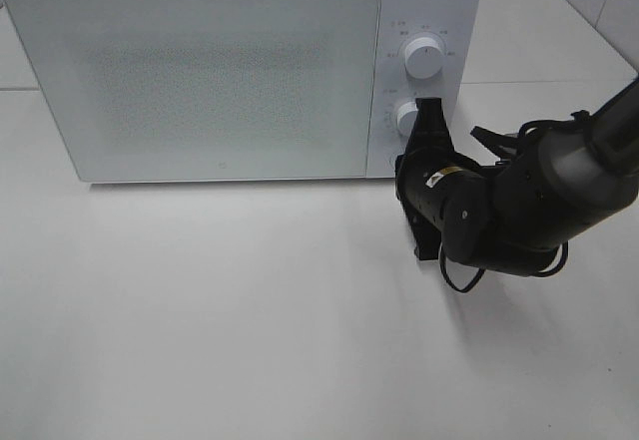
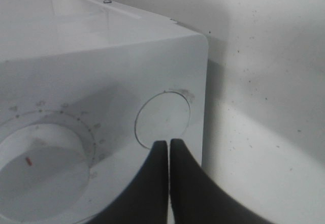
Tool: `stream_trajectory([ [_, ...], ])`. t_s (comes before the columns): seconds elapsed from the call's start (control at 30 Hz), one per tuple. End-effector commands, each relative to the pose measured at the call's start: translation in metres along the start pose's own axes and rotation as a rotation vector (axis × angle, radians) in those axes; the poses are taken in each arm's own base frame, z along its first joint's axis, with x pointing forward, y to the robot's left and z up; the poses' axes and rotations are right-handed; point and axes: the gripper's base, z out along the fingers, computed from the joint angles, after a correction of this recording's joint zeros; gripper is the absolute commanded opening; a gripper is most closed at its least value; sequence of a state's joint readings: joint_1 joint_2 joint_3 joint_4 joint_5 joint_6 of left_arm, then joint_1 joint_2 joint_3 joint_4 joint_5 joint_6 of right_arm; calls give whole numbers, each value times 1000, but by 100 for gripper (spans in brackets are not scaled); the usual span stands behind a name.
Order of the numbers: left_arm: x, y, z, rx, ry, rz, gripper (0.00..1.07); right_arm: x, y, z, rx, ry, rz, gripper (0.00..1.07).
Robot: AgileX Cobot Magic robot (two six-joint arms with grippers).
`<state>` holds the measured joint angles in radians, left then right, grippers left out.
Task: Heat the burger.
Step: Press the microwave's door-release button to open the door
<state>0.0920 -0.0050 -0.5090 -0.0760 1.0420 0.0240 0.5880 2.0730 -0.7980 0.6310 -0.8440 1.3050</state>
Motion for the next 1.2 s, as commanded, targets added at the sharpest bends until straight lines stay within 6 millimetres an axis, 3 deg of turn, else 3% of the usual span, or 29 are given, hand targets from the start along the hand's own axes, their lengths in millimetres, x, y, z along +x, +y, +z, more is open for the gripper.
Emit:
stream_trajectory([
  [0.03, 2, 0, -2, 3, -22, -4, 100, -1, 1, 5, 0, -5, 6, 0],
  [0.33, 2, 0, -2, 3, -22, -4, 100, -6, 16, 15, -40, -12, -3, 0],
  [0.83, 2, 0, -2, 3, -22, -4, 100, -9, 12, 20, -24, -15, 16, 0],
  [1.2, 2, 0, -2, 3, -22, -4, 100, -7, 22, 23, -83, -19, 27, 0],
])
